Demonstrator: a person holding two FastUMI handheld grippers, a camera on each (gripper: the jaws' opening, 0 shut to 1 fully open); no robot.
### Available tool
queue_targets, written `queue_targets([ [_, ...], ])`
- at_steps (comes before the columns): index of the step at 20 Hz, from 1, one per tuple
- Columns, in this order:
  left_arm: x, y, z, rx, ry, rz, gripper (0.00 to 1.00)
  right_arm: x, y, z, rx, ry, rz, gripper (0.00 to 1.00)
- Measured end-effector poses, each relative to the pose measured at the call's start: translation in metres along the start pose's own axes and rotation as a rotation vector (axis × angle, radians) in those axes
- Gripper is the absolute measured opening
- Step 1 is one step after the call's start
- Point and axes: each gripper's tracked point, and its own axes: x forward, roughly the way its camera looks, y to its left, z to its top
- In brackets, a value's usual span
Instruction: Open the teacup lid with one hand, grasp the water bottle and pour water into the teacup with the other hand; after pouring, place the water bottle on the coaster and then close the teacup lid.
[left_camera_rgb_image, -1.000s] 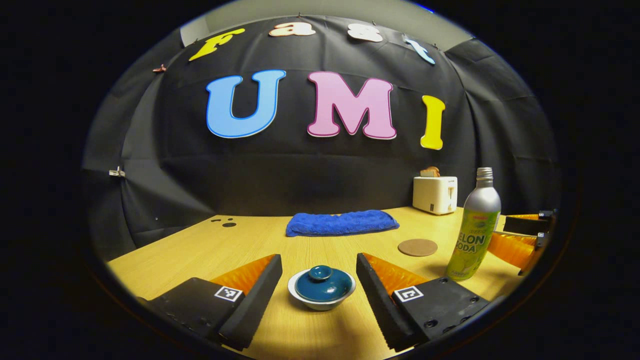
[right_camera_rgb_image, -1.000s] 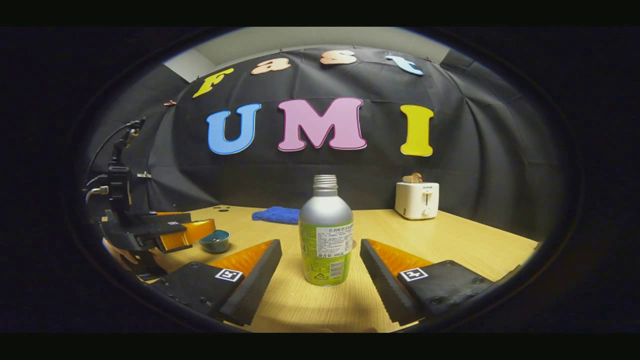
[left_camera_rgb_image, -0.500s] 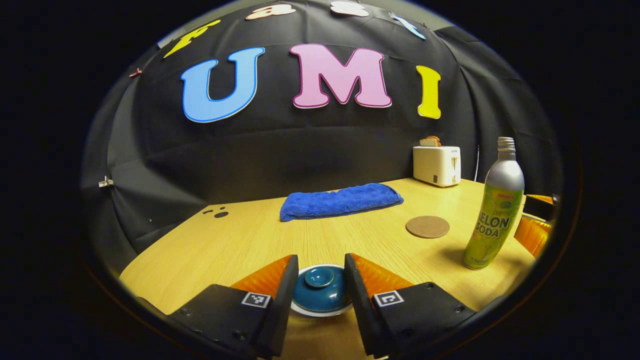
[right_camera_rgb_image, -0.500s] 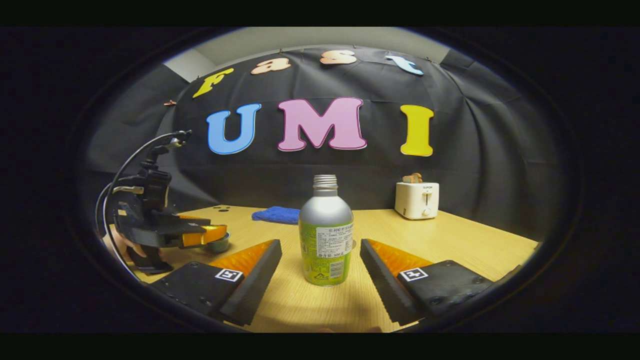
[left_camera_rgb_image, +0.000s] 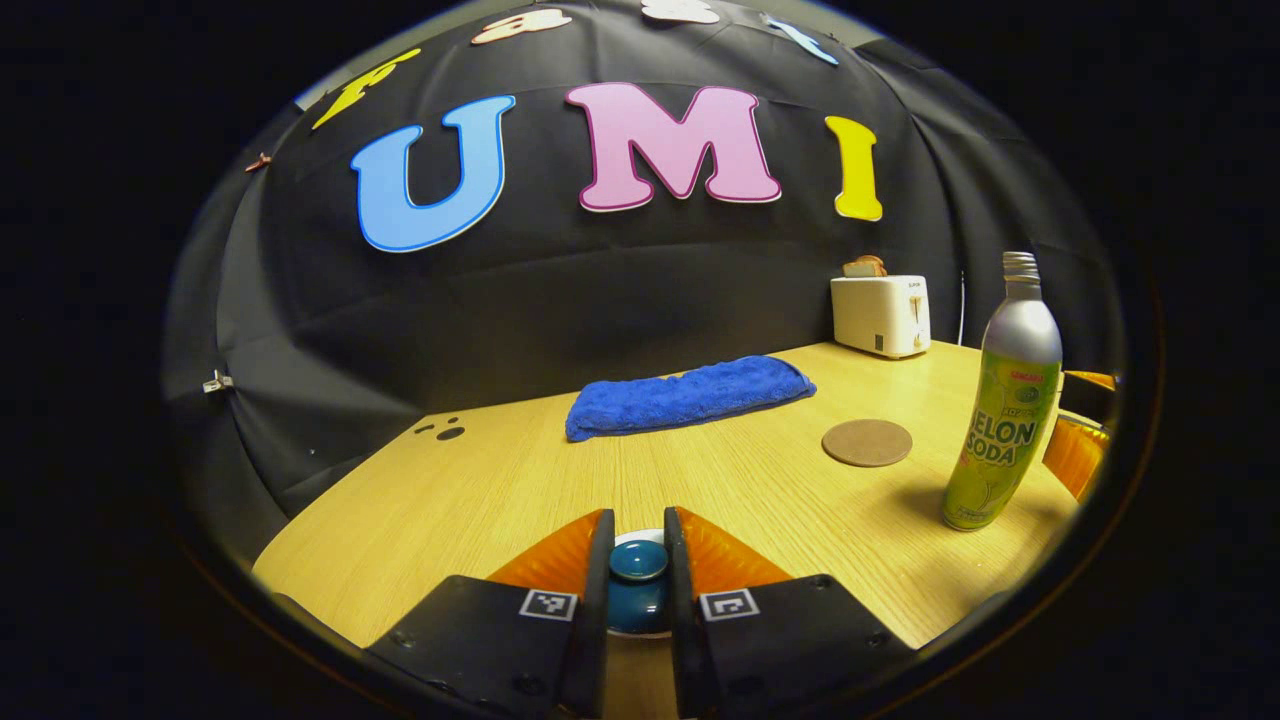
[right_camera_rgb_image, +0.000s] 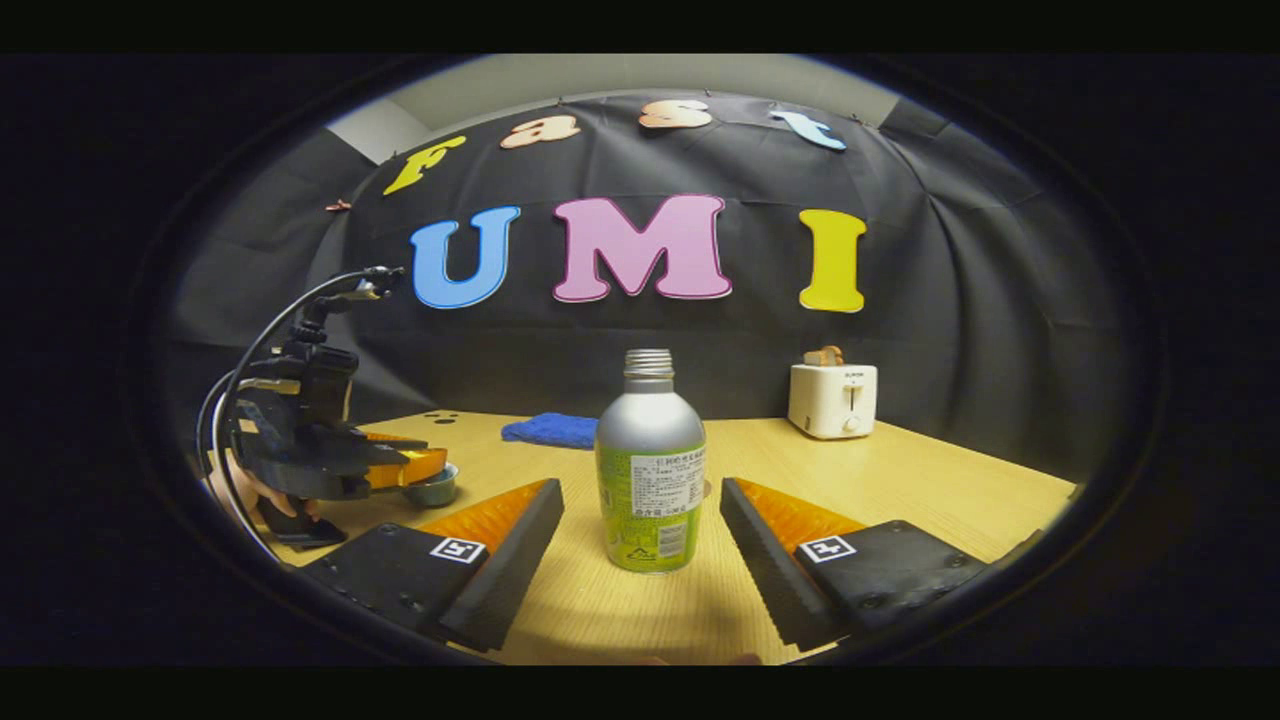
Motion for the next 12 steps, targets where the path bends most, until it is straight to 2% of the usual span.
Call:
queue_targets([
  [4, -0.009, 0.002, 0.010, 0.000, -0.078, 0.012, 0.29, 0.004, 0.000, 0.000, 0.001, 0.000, 0.002, 0.98],
  [9, -0.032, 0.015, 0.011, -0.081, -0.145, 0.007, 0.29, 0.019, -0.007, 0.001, -0.001, -0.002, -0.027, 0.98],
  [12, -0.048, 0.031, 0.009, -0.124, -0.173, 0.030, 0.29, 0.034, -0.008, -0.001, -0.001, 0.003, -0.034, 0.98],
])
